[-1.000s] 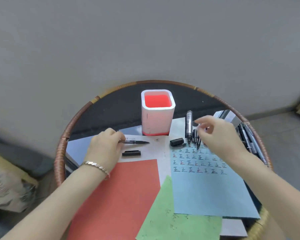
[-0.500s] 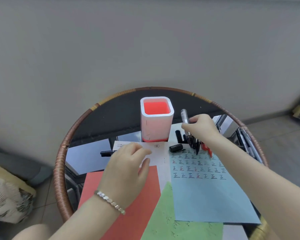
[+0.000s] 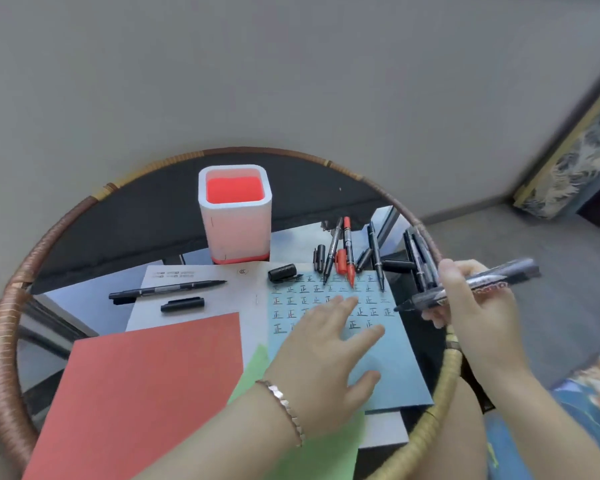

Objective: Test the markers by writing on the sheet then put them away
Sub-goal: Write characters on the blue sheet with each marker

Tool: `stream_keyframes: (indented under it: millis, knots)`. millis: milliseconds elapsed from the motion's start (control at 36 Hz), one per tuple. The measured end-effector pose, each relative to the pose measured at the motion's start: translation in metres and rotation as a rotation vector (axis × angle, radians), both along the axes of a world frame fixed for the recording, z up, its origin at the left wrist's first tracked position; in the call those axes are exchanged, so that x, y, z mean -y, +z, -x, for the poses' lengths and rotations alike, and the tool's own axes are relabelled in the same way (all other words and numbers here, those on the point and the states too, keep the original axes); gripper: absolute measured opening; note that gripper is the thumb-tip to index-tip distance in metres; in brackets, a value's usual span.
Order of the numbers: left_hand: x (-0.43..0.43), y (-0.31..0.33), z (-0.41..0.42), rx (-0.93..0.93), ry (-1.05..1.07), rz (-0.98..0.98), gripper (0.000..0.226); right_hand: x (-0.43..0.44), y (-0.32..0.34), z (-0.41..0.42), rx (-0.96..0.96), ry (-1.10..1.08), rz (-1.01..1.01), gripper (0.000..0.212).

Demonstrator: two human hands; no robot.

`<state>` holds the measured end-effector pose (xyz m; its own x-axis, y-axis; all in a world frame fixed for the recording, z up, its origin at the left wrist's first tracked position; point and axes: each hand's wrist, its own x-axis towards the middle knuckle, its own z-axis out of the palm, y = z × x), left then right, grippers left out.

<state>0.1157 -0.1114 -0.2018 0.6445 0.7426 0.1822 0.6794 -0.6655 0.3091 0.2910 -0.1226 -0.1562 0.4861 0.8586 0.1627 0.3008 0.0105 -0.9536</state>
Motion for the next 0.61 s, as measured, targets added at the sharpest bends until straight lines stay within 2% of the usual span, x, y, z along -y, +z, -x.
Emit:
stream_keyframes:
  millis: [139, 222, 389, 611]
  knots:
    - [0.0, -0.01, -0.006, -0.119, -0.04, 0.017, 0.049, 0.003, -0.016, -0.004, -0.093, 0.051, 0.077, 0.019]
    - [-0.002, -0.012, -0.008, -0.069, -0.091, 0.078, 0.054, 0.0, -0.024, -0.001, -0.064, 0.026, 0.093, 0.01]
    - [-0.002, -0.016, -0.008, -0.112, -0.1, 0.075, 0.051, -0.009, -0.043, 0.006, 0.039, -0.115, 0.081, 0.03]
    - [-0.003, -0.018, -0.013, -0.141, -0.023, 0.067, 0.054, -0.014, -0.05, 0.006, 0.175, -0.162, 0.108, 0.029]
